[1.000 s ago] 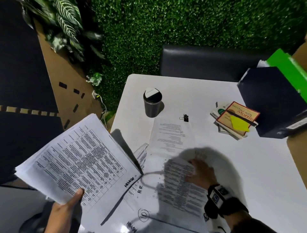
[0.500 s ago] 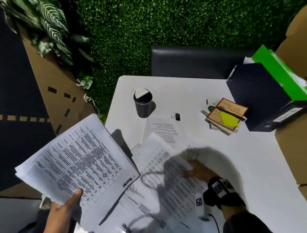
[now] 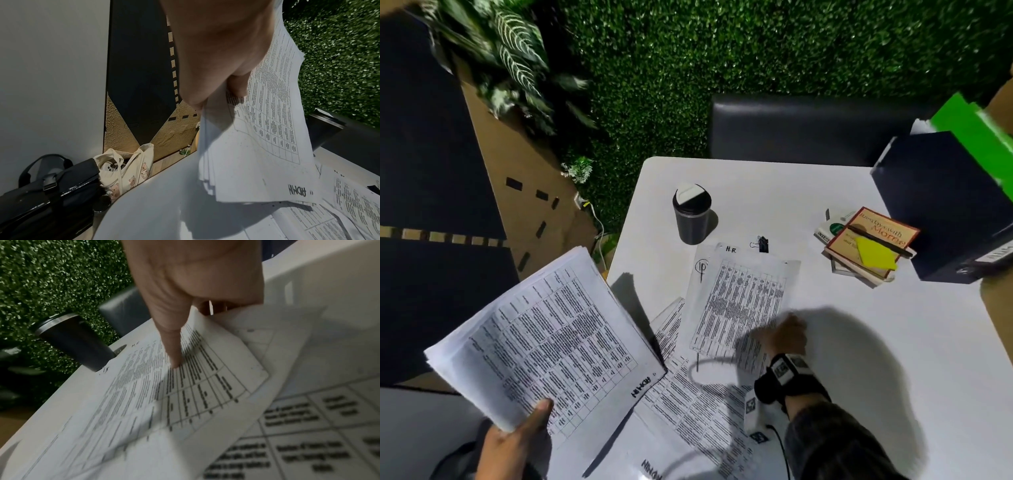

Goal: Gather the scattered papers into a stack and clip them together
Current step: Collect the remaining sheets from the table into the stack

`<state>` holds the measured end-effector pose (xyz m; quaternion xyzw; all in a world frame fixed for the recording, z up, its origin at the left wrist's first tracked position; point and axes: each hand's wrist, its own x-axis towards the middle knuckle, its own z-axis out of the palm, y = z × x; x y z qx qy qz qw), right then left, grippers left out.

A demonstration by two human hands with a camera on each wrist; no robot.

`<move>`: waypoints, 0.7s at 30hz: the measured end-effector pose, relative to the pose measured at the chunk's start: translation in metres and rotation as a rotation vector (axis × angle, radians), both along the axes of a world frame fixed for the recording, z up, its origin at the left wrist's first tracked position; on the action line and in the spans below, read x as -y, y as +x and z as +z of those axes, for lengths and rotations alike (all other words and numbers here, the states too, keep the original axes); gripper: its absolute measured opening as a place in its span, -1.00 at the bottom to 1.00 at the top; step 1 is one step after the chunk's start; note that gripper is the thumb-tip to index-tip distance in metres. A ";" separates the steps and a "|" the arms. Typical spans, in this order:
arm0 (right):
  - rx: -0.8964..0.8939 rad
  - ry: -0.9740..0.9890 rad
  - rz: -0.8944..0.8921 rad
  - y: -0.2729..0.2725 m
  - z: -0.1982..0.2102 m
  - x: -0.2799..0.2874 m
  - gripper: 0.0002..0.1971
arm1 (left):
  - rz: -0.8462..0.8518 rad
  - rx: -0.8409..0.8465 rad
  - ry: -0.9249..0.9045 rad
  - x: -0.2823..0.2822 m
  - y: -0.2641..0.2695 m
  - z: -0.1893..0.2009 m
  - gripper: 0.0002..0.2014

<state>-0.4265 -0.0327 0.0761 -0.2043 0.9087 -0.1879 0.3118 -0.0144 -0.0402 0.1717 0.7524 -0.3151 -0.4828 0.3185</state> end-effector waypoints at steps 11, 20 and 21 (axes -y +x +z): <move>0.171 -0.353 -0.039 -0.004 0.043 -0.004 -0.31 | -0.017 -0.050 -0.020 0.017 0.005 -0.023 -0.64; 0.758 -0.755 0.018 -0.001 0.089 -0.058 -0.61 | -0.172 -0.185 -0.014 0.039 -0.046 0.006 -0.64; 0.784 -0.756 0.021 0.005 0.091 -0.059 -0.64 | -0.213 -0.237 0.003 0.041 -0.055 0.009 -0.61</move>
